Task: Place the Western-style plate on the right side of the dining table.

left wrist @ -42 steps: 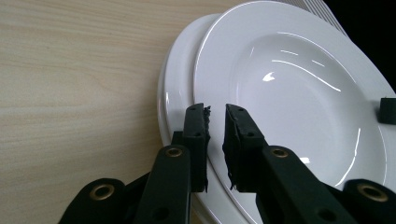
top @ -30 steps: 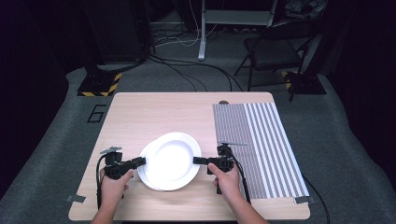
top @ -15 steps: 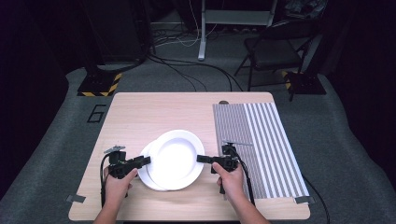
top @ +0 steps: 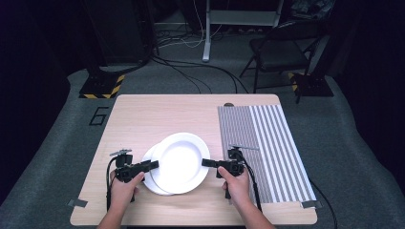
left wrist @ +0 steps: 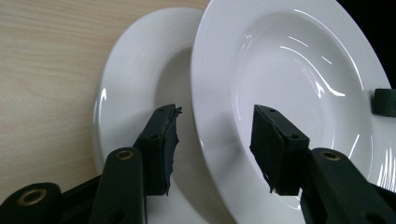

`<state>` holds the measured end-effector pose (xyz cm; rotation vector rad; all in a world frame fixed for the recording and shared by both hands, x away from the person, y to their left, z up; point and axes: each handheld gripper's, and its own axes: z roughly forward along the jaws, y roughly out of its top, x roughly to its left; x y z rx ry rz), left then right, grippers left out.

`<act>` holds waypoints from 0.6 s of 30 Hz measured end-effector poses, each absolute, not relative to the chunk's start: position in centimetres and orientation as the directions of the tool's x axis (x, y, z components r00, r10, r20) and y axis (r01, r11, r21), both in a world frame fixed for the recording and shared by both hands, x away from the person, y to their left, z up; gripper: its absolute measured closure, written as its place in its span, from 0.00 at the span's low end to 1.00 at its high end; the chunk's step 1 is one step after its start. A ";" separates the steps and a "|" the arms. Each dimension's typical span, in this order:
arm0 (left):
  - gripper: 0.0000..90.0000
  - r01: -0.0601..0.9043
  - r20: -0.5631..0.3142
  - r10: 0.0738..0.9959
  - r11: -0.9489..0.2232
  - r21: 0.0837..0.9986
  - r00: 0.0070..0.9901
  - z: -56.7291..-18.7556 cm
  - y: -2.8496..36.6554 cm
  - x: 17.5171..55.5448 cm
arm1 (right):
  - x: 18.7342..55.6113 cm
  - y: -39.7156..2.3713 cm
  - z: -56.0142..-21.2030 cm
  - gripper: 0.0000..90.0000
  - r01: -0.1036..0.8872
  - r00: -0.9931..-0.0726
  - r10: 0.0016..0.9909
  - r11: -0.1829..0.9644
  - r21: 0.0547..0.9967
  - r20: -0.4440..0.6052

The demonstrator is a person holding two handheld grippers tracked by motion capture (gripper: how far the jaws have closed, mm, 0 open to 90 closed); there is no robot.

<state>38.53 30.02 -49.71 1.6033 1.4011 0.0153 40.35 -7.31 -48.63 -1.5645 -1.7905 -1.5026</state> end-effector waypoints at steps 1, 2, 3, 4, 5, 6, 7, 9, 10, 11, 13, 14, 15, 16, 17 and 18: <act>0.56 0.757 -0.551 0.763 0.128 0.641 0.339 -49.8 29.9 38.5 | 40.3 -7.3 -48.7 0.92 0.862 -0.343 0.516 -0.160 0.481 0.785; 0.56 0.757 -0.551 0.763 0.128 0.641 0.339 -49.8 29.9 38.5 | 40.3 -7.3 -48.7 0.92 0.862 -0.343 0.516 -0.160 0.481 0.785; 0.56 0.760 -0.548 0.764 0.118 0.639 0.342 -49.8 29.7 38.5 | 40.3 -7.4 -48.7 0.91 0.862 -0.342 0.518 -0.159 0.481 0.784; 0.56 0.761 -0.543 0.767 0.113 0.639 0.341 -49.9 29.5 38.5 | 40.3 -7.4 -48.8 0.91 0.862 -0.342 0.516 -0.160 0.480 0.786; 0.55 0.764 -0.532 0.774 0.099 0.638 0.344 -49.9 29.2 38.4 | 40.3 -7.5 -48.8 0.91 0.863 -0.339 0.516 -0.161 0.478 0.786; 0.55 0.764 -0.532 0.774 0.099 0.638 0.344 -49.9 29.2 38.4 | 40.3 -7.5 -48.8 0.91 0.865 -0.334 0.515 -0.164 0.474 0.789; 0.55 0.766 -0.529 0.777 0.099 0.636 0.339 -49.9 28.9 38.3 | 40.3 -7.5 -48.9 0.91 0.866 -0.334 0.515 -0.165 0.473 0.790; 0.54 0.766 -0.527 0.780 0.098 0.635 0.337 -49.9 28.8 38.2 | 40.3 -7.6 -48.9 0.91 0.865 -0.334 0.515 -0.164 0.474 0.789; 0.55 0.766 -0.527 0.780 0.098 0.635 0.337 -49.9 28.8 38.2 | 40.3 -7.6 -48.9 0.91 0.865 -0.334 0.515 -0.164 0.474 0.789; 0.55 0.768 -0.532 0.778 0.102 0.633 0.335 -49.9 28.8 38.1 | 40.3 -7.5 -48.9 0.90 0.865 -0.334 0.517 -0.165 0.475 0.788; 0.56 0.764 -0.544 0.766 0.110 0.636 0.343 -49.7 28.7 37.9 | 40.3 -7.6 -49.0 0.90 0.865 -0.332 0.518 -0.167 0.474 0.788; 0.56 0.761 -0.544 0.767 0.117 0.638 0.339 -49.7 28.6 37.9 | 40.3 -7.6 -49.0 0.90 0.865 -0.331 0.519 -0.167 0.474 0.788; 0.56 0.758 -0.536 0.773 0.113 0.642 0.340 -49.6 28.6 37.8 | 40.3 -7.6 -49.0 0.90 0.864 -0.332 0.520 -0.167 0.475 0.787; 0.57 0.758 -0.536 0.773 0.113 0.642 0.340 -49.6 28.6 37.8 | 40.3 -7.6 -49.0 0.90 0.864 -0.332 0.520 -0.167 0.475 0.787; 0.57 0.758 -0.538 0.776 0.122 0.641 0.330 -49.5 28.5 37.7 | 40.3 -7.6 -49.0 0.90 0.864 -0.329 0.522 -0.170 0.474 0.787; 0.57 0.758 -0.538 0.776 0.122 0.641 0.330 -49.5 28.5 37.7 | 40.3 -7.6 -49.0 0.90 0.864 -0.329 0.522 -0.170 0.474 0.787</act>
